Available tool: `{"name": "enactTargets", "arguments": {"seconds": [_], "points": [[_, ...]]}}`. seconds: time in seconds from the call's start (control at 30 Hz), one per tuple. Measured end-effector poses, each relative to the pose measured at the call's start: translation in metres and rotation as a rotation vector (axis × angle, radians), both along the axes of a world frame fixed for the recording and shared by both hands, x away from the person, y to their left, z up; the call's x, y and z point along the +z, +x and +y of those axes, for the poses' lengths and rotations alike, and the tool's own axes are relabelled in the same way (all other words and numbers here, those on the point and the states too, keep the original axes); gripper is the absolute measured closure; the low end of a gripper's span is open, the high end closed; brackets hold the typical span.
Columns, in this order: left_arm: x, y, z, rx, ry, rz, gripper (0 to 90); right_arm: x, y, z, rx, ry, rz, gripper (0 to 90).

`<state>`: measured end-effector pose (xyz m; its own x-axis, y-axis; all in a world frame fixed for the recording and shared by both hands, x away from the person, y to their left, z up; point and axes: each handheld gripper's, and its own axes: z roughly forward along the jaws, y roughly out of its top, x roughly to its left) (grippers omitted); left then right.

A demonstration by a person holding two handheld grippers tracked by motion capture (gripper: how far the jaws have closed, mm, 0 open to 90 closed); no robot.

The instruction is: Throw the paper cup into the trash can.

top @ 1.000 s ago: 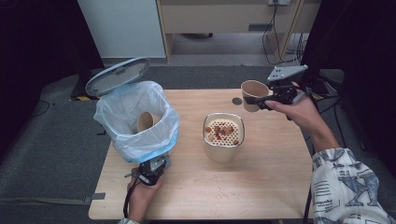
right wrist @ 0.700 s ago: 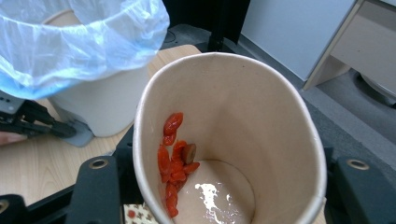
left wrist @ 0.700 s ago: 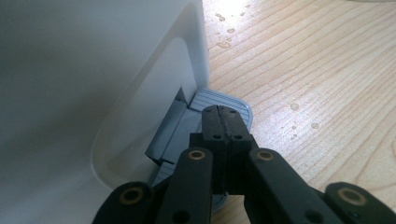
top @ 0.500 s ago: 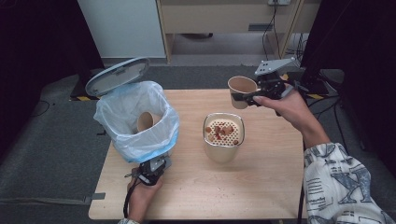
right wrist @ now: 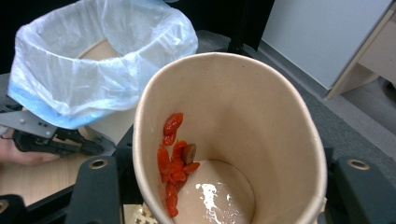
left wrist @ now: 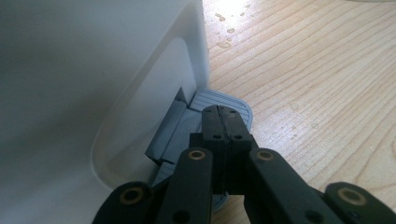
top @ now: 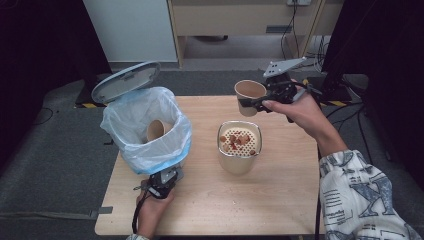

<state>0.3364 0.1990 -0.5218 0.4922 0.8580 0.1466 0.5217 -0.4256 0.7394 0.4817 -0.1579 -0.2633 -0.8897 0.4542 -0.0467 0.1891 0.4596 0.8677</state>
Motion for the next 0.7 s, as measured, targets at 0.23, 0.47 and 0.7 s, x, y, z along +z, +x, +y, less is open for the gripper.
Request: {"name": "enactTargets", "arguments": {"seconds": [0.23,0.47,0.7], "points": [[0.0,0.0,0.0,-0.004,0.001,0.0,89.0,0.007,0.0,0.015,0.025,0.027,0.024,37.6],[0.0,0.0,0.0,-0.003,0.0,0.0,89.0,0.009,0.0,0.03,0.06,0.045,0.039,37.4],[0.0,0.0,0.0,-0.003,0.0,-0.001,89.0,0.008,0.001,0.053,0.095,0.072,0.072,37.3]]}}
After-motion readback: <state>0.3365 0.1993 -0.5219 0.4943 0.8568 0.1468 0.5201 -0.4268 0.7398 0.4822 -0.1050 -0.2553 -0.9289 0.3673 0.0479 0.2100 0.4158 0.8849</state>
